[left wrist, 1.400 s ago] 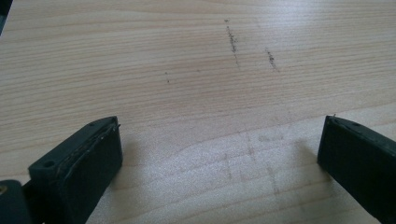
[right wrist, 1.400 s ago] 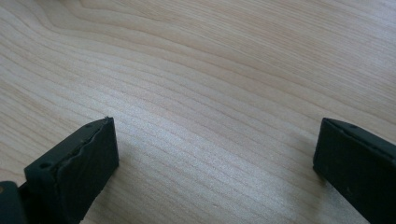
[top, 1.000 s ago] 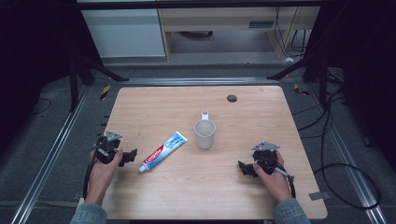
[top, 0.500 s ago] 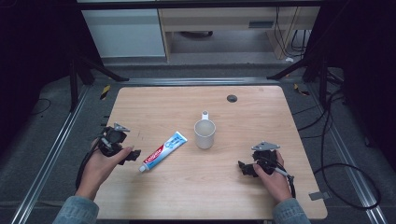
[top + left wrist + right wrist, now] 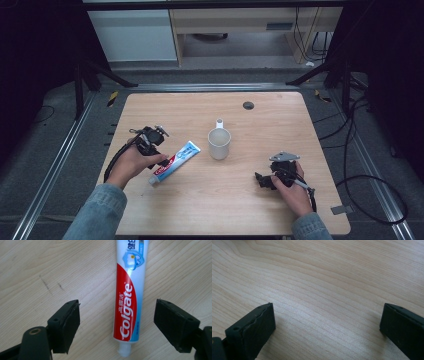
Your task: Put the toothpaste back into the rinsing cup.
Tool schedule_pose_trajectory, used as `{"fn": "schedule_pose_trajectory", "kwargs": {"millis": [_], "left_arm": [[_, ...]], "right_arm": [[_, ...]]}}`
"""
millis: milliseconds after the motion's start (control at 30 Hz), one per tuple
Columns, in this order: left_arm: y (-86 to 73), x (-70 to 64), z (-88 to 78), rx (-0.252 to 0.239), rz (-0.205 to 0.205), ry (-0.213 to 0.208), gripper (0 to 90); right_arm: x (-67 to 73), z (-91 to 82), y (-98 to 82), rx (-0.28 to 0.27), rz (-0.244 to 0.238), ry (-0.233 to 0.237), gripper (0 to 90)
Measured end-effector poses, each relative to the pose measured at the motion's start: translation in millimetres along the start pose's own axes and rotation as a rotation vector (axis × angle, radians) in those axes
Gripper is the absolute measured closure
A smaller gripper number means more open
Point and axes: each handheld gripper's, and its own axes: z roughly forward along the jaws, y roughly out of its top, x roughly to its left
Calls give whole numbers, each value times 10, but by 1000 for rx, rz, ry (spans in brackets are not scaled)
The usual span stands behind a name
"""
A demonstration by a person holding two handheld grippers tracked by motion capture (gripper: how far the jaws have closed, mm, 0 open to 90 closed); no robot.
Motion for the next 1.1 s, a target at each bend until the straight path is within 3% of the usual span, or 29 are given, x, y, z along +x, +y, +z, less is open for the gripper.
{"fn": "schedule_pose_trajectory", "kwargs": {"millis": [267,500,1100], "left_arm": [[211,-92,205,77,25,-30,287],[325,-82,433,124,16,-50,323],[394,-97,648,160,2,-89,396]], "right_arm": [[1,0,0,1,1,0,4],[-1,0,1,0,0,1,4],[2,3,5,-1,7,1,4]]}}
